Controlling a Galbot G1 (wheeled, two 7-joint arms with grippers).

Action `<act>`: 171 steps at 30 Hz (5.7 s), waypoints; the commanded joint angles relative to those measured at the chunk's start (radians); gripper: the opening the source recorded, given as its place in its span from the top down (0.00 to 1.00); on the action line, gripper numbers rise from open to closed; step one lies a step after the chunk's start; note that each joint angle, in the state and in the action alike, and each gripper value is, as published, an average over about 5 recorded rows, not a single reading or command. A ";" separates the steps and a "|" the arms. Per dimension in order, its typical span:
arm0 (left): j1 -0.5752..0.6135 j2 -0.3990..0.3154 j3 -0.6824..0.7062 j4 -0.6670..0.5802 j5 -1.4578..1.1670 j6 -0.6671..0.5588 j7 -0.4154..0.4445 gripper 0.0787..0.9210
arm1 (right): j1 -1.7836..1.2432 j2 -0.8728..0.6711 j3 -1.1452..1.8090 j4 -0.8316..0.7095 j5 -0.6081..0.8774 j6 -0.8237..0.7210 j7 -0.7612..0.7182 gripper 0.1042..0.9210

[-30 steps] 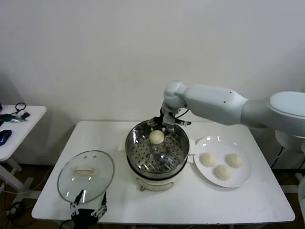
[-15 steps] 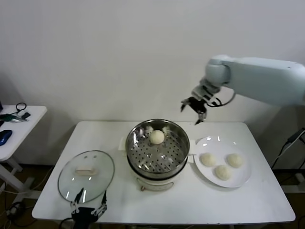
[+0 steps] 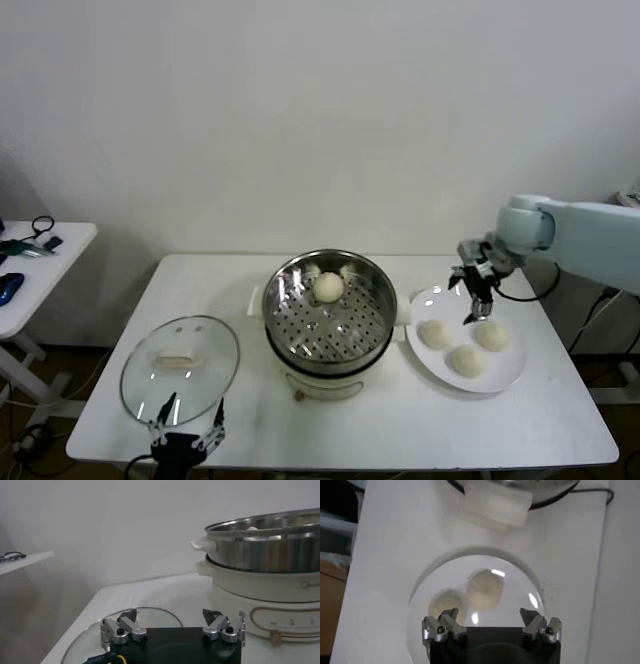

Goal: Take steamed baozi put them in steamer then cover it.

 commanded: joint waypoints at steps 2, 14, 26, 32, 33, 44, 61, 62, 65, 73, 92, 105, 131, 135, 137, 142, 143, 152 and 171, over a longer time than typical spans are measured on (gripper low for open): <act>0.000 -0.001 0.001 0.010 0.004 -0.003 -0.001 0.12 | -0.233 0.030 0.151 -0.108 -0.039 -0.096 0.048 0.12; 0.006 -0.001 0.000 0.021 0.009 -0.007 -0.004 0.12 | -0.337 0.115 0.237 -0.205 -0.035 -0.096 0.071 0.12; 0.005 -0.002 0.002 0.023 0.011 -0.008 -0.005 0.12 | -0.377 0.133 0.273 -0.234 -0.059 -0.099 0.090 0.14; 0.004 0.000 0.000 0.023 0.011 -0.008 -0.007 0.12 | -0.363 0.128 0.286 -0.224 -0.058 -0.098 0.080 0.30; 0.004 0.001 0.000 0.023 0.011 -0.008 -0.008 0.12 | -0.350 0.124 0.281 -0.215 -0.056 -0.098 0.075 0.33; 0.005 0.002 0.001 0.016 0.013 -0.002 -0.007 0.12 | 0.289 0.136 -0.108 -0.060 0.158 -0.044 -0.061 0.37; -0.002 0.023 0.000 0.002 -0.004 0.009 -0.003 0.12 | 0.398 0.522 0.154 0.261 0.641 -0.369 0.224 0.37; -0.001 0.023 0.000 -0.002 -0.004 0.010 -0.003 0.12 | 0.372 0.545 0.158 0.259 0.642 -0.378 0.237 0.37; 0.001 0.023 0.000 -0.014 -0.003 0.013 -0.002 0.12 | 0.304 0.595 0.152 0.244 0.631 -0.397 0.270 0.37; 0.017 0.022 -0.007 -0.036 -0.003 0.014 -0.003 0.12 | 0.153 0.634 0.115 0.150 0.550 -0.427 0.317 0.37; 0.009 0.017 -0.006 -0.029 0.001 0.020 -0.002 0.12 | -0.040 0.660 0.120 -0.020 0.417 -0.425 0.325 0.37; 0.009 0.017 -0.004 -0.030 0.001 0.020 -0.002 0.12 | 0.019 0.638 0.118 0.007 0.424 -0.393 0.294 0.21; 0.023 0.006 0.002 -0.044 0.016 0.022 0.000 0.12 | 0.252 -0.297 -0.229 0.322 -0.010 -0.072 0.007 0.12; 0.025 -0.004 0.007 -0.046 0.024 0.020 0.000 0.12 | 0.061 -0.335 -0.081 0.272 -0.098 -0.070 0.009 0.12; 0.026 -0.007 0.010 -0.047 0.026 0.019 -0.001 0.12 | -0.048 -0.338 0.007 0.242 -0.129 -0.071 0.010 0.12; 0.028 -0.012 0.012 -0.048 0.030 0.019 -0.002 0.12 | -0.227 -0.299 0.170 0.151 -0.183 -0.073 0.016 0.12; 0.029 -0.013 0.012 -0.048 0.031 0.019 -0.003 0.12 | -0.246 -0.290 0.188 0.133 -0.188 -0.073 0.019 0.12; 0.036 -0.018 0.007 -0.042 0.032 0.017 -0.007 0.12 | -0.424 -0.215 0.344 0.036 -0.204 -0.088 0.050 0.12; 0.038 -0.017 0.001 -0.044 0.037 0.024 -0.007 0.12 | -0.514 -0.142 0.453 0.004 -0.161 -0.124 0.089 0.12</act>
